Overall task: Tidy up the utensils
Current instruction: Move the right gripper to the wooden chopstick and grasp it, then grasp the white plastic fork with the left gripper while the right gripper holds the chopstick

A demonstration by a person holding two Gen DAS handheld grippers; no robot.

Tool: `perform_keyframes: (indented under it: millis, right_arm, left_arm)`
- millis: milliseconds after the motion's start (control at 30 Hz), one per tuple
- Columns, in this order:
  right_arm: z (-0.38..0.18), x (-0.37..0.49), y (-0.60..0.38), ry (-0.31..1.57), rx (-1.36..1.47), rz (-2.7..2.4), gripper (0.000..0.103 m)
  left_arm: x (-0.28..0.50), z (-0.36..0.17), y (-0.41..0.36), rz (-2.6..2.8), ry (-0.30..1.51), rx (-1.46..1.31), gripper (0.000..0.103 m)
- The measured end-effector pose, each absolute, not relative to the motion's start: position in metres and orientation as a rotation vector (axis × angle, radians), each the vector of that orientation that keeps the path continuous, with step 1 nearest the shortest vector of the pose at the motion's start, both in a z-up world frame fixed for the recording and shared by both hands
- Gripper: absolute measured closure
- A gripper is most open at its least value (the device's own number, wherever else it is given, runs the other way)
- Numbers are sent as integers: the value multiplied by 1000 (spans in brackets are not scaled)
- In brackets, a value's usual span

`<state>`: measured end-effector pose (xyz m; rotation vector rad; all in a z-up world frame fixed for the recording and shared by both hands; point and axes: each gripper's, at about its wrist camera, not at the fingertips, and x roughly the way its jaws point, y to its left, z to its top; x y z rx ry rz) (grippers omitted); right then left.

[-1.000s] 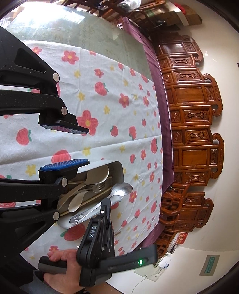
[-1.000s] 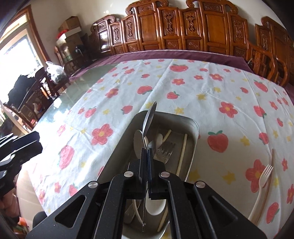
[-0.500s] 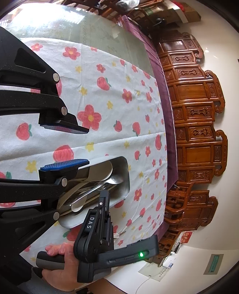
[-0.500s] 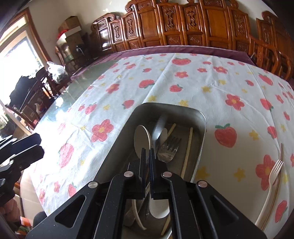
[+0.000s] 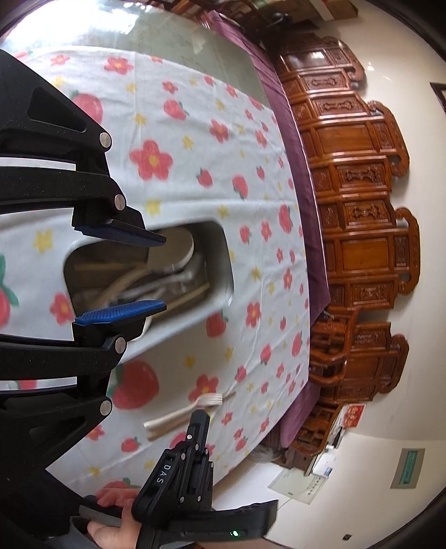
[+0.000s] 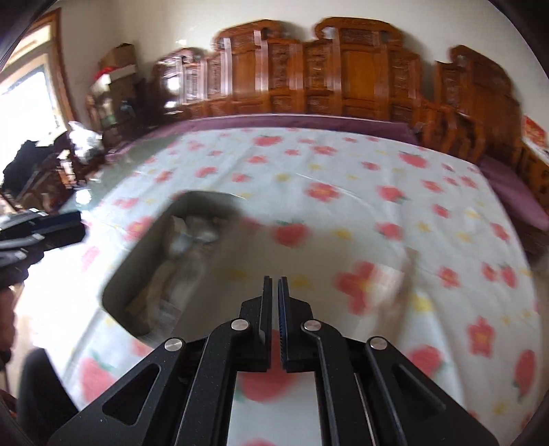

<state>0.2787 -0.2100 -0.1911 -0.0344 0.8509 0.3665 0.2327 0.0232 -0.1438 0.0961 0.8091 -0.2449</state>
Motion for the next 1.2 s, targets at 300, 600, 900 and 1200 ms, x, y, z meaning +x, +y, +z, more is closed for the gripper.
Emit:
perform_keyframes:
  millis: [300, 600, 900, 1200]
  right_arm:
    - [-238, 288, -284, 956, 10, 233, 86]
    - [-270, 310, -286, 1030, -9, 204, 86]
    - [-272, 311, -290, 1068, -77, 185, 96]
    - [-266, 275, -339, 1080, -33, 160, 97]
  left_arm:
    - [228, -163, -24, -296, 837, 95, 71]
    - [220, -176, -51, -312, 866, 131, 71]
    - [216, -182, -75, -333, 885, 151, 71]
    - [221, -191, -113, -375, 895, 188, 68]
